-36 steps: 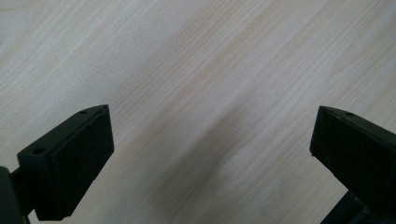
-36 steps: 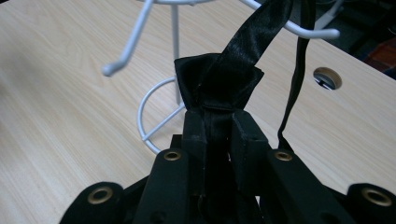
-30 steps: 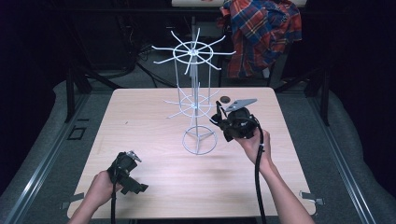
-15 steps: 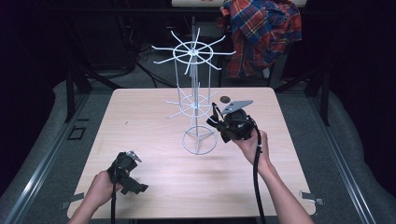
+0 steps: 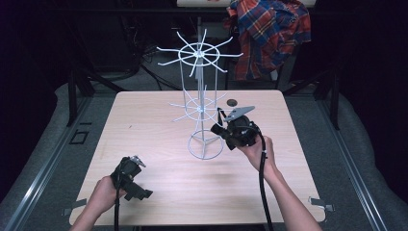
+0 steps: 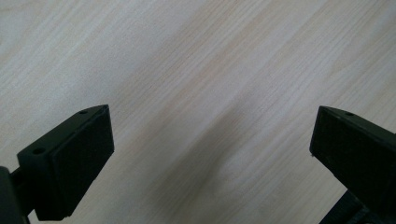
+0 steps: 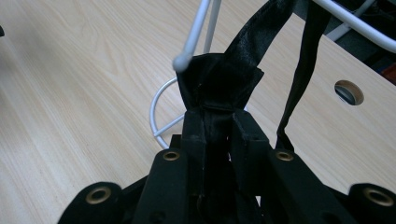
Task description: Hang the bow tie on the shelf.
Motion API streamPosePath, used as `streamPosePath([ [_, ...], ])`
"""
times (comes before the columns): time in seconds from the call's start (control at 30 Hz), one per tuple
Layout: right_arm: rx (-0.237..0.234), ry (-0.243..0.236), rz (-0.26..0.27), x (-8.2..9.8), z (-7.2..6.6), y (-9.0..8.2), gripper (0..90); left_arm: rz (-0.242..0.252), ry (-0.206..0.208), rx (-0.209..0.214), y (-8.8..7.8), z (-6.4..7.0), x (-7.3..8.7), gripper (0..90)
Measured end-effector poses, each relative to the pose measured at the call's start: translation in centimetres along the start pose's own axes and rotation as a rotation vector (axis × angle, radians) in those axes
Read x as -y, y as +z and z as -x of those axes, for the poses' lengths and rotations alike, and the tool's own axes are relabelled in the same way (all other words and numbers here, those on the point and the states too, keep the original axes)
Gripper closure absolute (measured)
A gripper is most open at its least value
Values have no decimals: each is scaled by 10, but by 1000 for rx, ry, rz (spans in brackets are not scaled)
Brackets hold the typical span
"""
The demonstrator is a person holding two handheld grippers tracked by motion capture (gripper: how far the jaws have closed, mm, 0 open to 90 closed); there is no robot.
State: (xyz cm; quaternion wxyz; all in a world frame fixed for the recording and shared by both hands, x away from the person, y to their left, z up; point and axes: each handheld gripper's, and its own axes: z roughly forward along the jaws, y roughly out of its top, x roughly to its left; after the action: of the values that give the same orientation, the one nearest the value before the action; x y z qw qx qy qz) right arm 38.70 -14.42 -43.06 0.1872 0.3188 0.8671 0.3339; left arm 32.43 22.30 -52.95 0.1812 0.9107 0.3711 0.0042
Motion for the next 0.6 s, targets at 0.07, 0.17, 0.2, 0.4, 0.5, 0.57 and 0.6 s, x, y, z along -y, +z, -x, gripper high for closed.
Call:
streamPosePath([
  [0.07,-3,5,1,1,1,1,760,0,-3,1,0,0,0,0],
  [0.17,-2,11,-2,2,3,2,758,-4,-4,1,0,0,1,0],
  [0.2,-2,14,0,3,3,2,758,-4,-4,1,0,0,1,0],
  [0.4,-10,21,-11,5,5,6,756,-5,-4,0,0,0,0,0],
  [0.5,-12,26,-19,6,6,9,761,-4,-5,0,0,0,0,0],
  [0.57,-13,33,-19,8,7,10,761,-4,-5,-2,0,0,0,0],
  [0.6,-14,33,-16,8,8,11,761,-4,0,-3,0,0,0,0],
])
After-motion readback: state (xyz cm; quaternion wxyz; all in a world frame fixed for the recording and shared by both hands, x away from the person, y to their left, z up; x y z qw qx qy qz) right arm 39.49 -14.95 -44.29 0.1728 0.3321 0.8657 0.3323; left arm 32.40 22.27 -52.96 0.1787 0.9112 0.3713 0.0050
